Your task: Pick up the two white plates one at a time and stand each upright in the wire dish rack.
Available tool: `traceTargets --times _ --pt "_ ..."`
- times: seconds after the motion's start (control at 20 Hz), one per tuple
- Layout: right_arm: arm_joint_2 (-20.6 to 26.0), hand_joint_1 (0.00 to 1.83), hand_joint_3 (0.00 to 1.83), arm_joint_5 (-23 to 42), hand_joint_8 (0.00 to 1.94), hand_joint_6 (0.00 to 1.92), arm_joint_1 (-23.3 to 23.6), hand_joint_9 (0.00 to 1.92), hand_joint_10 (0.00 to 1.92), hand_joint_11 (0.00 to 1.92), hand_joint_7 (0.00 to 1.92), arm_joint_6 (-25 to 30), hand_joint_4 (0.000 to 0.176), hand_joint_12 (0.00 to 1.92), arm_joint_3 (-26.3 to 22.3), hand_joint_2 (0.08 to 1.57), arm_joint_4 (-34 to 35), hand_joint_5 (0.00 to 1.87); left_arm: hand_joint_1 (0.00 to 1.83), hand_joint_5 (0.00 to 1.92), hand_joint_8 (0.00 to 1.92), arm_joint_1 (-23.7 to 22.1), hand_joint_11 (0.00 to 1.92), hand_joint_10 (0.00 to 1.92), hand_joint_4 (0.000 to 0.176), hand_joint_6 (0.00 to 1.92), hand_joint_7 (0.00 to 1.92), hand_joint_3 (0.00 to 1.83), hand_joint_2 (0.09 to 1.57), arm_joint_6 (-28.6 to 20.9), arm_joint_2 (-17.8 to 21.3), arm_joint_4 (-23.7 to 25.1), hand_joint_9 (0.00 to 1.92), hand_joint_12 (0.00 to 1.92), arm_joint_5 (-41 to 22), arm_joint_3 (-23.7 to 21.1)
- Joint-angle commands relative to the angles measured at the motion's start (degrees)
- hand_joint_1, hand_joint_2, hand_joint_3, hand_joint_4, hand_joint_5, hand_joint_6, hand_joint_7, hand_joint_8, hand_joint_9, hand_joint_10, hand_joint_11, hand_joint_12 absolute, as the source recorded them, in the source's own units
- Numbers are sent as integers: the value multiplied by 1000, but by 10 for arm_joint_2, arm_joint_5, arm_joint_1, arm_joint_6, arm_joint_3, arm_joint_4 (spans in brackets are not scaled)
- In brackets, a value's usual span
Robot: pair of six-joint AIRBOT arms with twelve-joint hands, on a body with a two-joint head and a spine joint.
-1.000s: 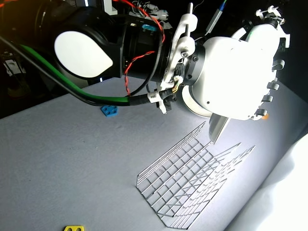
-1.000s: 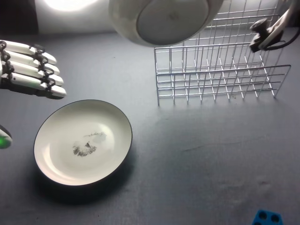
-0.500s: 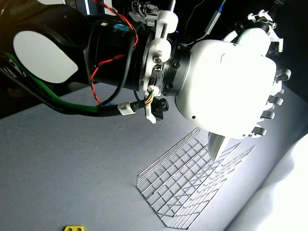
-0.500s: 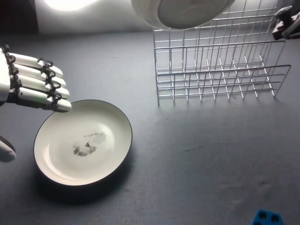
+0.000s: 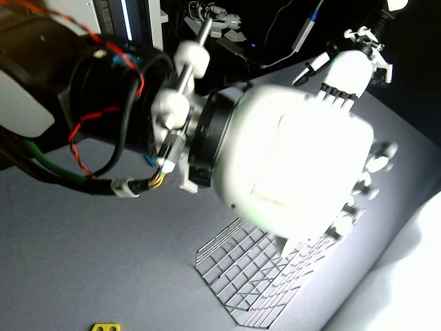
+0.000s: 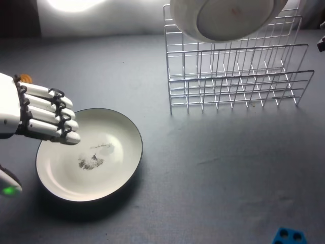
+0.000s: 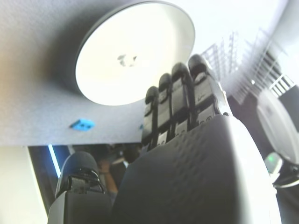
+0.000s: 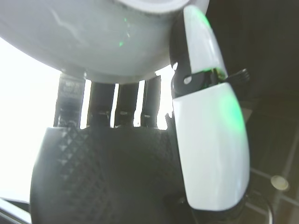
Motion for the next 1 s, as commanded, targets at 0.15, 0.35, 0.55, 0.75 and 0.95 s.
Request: traceTargets --times 0.15,0.35,0.55,0.75,0.95 --pt "7 1194 0 84 1017 1190 2 1070 528 813 960 23 22 1311 13 1157 17 864 0 149 1 23 0 2 0 2 152 1 1115 2 -5 -45 133 279 -8 0" --pt "7 1194 1 78 1025 1182 -7 1065 519 805 954 50 24 1302 28 1155 17 872 0 144 4 45 0 3 0 5 157 0 1109 2 -13 -46 133 226 6 1" --pt "7 1186 2 77 1064 1209 -16 1055 527 791 936 67 26 1328 35 1166 17 845 0 128 2 54 0 1 0 0 146 0 1116 2 -17 -46 127 234 22 1" --pt "7 1193 2 76 1041 1177 -27 1055 552 783 950 76 26 1345 44 1156 17 869 0 154 0 54 0 4 0 0 166 0 1122 2 -19 -46 141 232 30 5" --pt "6 1190 0 76 1051 1176 -39 1064 574 785 942 92 29 1348 51 1159 17 873 0 140 0 54 0 0 0 0 147 0 1114 2 -21 -51 123 238 35 11"
